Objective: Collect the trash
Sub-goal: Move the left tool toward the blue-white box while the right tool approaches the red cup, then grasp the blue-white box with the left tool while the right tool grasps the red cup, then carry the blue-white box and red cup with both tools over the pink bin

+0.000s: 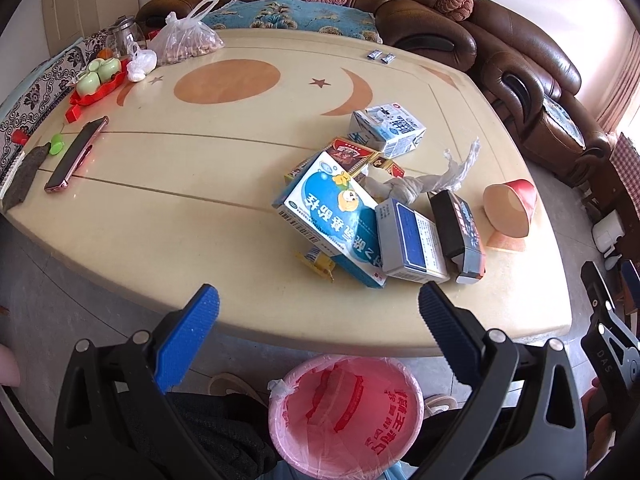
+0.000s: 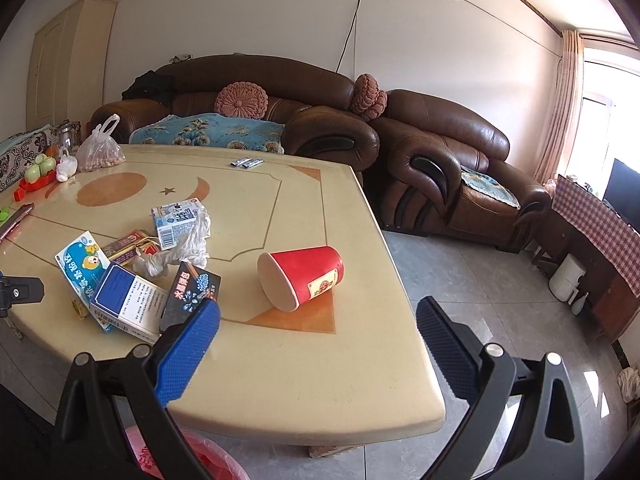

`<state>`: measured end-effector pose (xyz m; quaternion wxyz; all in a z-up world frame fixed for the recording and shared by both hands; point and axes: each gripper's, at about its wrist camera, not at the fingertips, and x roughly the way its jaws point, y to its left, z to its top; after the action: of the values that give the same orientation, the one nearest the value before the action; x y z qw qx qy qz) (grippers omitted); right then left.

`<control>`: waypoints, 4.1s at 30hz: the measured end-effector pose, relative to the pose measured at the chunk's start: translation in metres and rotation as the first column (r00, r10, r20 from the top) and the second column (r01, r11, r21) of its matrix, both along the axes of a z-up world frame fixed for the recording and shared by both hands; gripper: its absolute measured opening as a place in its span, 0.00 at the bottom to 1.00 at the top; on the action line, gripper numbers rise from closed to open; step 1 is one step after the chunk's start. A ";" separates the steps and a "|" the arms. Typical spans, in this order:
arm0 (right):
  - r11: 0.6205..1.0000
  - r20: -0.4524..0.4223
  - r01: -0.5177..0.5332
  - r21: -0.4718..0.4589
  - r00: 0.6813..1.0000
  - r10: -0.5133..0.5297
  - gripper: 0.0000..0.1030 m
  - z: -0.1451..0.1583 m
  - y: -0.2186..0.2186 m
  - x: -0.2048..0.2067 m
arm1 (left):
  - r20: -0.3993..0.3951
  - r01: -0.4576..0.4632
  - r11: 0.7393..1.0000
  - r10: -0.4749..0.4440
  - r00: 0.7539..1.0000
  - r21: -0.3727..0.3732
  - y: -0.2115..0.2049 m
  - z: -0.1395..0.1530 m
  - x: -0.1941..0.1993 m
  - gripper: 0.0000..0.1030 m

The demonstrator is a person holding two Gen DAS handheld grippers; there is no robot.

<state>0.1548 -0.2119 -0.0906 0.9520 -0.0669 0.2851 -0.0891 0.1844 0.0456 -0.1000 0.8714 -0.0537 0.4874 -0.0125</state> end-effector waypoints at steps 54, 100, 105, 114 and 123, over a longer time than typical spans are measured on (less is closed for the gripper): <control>0.988 -0.106 0.072 -0.133 0.991 -0.087 0.52 -0.093 -0.021 0.121 | -0.059 0.067 0.945 -0.090 0.994 -0.319 0.028 -0.056 0.095 0.51; 0.982 0.061 0.078 -0.172 0.996 -0.068 0.07 -0.035 -0.022 0.078 | 0.125 0.110 0.970 -0.084 0.989 -0.217 0.015 0.001 0.056 0.21; 0.986 0.071 0.062 -0.153 0.996 -0.051 0.07 -0.024 -0.018 0.071 | 0.151 0.108 0.977 -0.081 0.985 -0.184 0.015 0.011 0.051 0.21; 0.994 0.059 0.037 -0.103 0.998 -0.031 0.07 -0.012 -0.017 0.060 | 0.185 0.117 0.979 -0.085 0.979 -0.168 0.015 0.025 0.040 0.21; 0.996 0.074 -0.002 -0.085 0.997 0.009 0.07 0.007 -0.010 0.038 | 0.214 0.100 0.984 -0.068 0.975 -0.146 0.020 0.037 0.026 0.21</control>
<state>0.1926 -0.2220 -0.0837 0.9584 -0.1048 0.2454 -0.1009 0.2104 0.0652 -0.0630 0.9094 -0.0993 0.3931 -0.0931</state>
